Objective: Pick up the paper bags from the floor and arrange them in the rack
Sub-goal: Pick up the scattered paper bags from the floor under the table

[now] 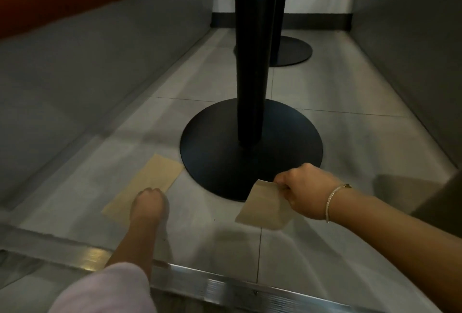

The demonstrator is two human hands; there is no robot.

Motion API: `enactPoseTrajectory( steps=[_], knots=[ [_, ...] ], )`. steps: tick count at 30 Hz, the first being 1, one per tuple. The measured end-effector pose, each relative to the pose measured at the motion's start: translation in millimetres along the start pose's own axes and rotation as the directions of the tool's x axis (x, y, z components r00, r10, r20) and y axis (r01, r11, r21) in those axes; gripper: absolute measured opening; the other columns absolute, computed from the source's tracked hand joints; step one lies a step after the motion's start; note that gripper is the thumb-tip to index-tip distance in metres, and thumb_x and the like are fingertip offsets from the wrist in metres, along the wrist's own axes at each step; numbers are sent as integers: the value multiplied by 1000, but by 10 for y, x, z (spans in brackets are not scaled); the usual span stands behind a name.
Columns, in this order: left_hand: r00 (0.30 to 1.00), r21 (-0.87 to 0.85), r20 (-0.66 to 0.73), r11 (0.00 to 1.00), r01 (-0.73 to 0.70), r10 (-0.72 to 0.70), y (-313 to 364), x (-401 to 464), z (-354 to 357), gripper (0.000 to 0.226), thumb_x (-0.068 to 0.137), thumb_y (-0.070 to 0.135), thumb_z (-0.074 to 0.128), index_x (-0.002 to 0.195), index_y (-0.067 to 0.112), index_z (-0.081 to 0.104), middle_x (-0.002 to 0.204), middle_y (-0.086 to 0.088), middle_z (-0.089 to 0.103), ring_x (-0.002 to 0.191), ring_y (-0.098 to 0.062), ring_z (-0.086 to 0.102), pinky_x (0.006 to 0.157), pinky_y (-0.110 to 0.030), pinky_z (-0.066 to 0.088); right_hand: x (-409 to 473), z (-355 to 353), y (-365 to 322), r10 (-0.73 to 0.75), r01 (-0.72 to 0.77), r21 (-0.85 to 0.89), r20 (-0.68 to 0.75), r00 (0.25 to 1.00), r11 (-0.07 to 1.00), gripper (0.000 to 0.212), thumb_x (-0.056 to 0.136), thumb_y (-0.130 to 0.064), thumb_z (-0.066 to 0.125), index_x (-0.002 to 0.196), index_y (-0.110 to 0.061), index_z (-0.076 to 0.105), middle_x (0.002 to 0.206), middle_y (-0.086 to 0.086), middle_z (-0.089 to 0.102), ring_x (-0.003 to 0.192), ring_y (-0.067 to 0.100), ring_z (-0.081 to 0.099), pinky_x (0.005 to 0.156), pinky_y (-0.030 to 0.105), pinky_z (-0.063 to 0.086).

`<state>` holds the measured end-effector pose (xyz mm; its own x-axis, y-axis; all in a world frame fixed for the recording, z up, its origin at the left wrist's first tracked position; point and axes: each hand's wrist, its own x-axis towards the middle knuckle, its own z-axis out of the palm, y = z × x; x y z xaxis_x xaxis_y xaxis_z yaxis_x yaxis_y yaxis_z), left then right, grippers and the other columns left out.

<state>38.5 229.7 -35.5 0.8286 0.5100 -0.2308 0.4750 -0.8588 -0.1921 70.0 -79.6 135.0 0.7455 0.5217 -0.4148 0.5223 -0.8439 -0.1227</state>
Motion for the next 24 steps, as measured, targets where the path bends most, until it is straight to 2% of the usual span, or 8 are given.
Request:
enactPoseTrajectory(
  steps=[4, 9, 12, 14, 16, 18, 22, 24],
  knots=[
    [999, -41, -12, 998, 52, -53, 61, -94, -31, 30, 98, 11, 38, 124, 5, 51, 123, -10, 57, 113, -22, 56, 91, -28, 46, 109, 22, -148, -69, 69, -1, 6, 998, 998, 29, 96, -18, 47, 124, -24, 52, 109, 3, 59, 101, 18, 58, 88, 32, 52],
    [988, -330, -78, 938, 104, -137, -17, -164, -93, 35, 95, 29, 42, 109, 4, 62, 111, -19, 63, 104, -32, 58, 84, -31, 45, 163, 170, -210, -108, 108, 20, -16, 994, 994, 28, 96, -19, 45, 123, -24, 53, 110, 2, 59, 101, 18, 58, 88, 31, 52],
    [975, -397, -86, 904, 157, -207, -178, -126, -29, 38, 91, 36, 53, 112, 6, 63, 115, -20, 62, 111, -34, 55, 91, -31, 43, 190, 273, -186, -104, 103, 32, 10, 995, 994, 28, 96, -20, 46, 123, -24, 52, 111, 1, 59, 103, 18, 58, 89, 32, 51],
    [964, -416, -46, 882, 219, -261, -320, -32, 38, 57, 86, 46, 60, 121, 1, 55, 123, -24, 56, 119, -37, 48, 100, -35, 37, 222, 300, -154, -97, 97, 34, 5, 995, 995, 28, 97, -20, 45, 123, -24, 53, 110, 2, 59, 102, 18, 58, 89, 32, 51],
    [942, -393, 58, 860, 327, -331, -435, 68, 79, 89, 75, 60, 67, 132, -3, 40, 135, -28, 42, 128, -40, 37, 106, -42, 30, 267, 300, -129, -92, 92, 35, -13, 996, 995, 27, 97, -22, 43, 123, -24, 53, 109, 2, 59, 101, 18, 57, 88, 32, 51],
    [907, -408, 167, 810, 420, -386, -487, 137, 70, 107, 66, 64, 71, 138, -3, 29, 142, -28, 30, 134, -41, 28, 108, -46, 27, 315, 291, -133, -93, 94, 48, -24, 995, 994, 28, 98, -22, 42, 123, -25, 53, 109, 2, 59, 101, 18, 57, 87, 30, 51],
    [922, -333, 241, 866, 372, -303, -496, 153, 2, 98, 76, 74, 52, 143, 5, 35, 148, -20, 27, 139, -33, 23, 113, -41, 19, 388, 275, -227, -115, 116, 54, -27, 993, 992, 28, 98, -22, 42, 124, -25, 53, 111, 1, 59, 102, 17, 57, 88, 30, 51],
    [912, -461, 271, 790, 405, -309, -515, 156, 27, 96, 77, 68, 57, 143, 2, 34, 147, -20, 28, 138, -31, 28, 112, -35, 24, 400, 288, -253, -126, 128, 59, -37, 991, 990, 28, 98, -22, 42, 123, -25, 53, 110, 2, 59, 102, 18, 57, 89, 32, 51]
  ],
)
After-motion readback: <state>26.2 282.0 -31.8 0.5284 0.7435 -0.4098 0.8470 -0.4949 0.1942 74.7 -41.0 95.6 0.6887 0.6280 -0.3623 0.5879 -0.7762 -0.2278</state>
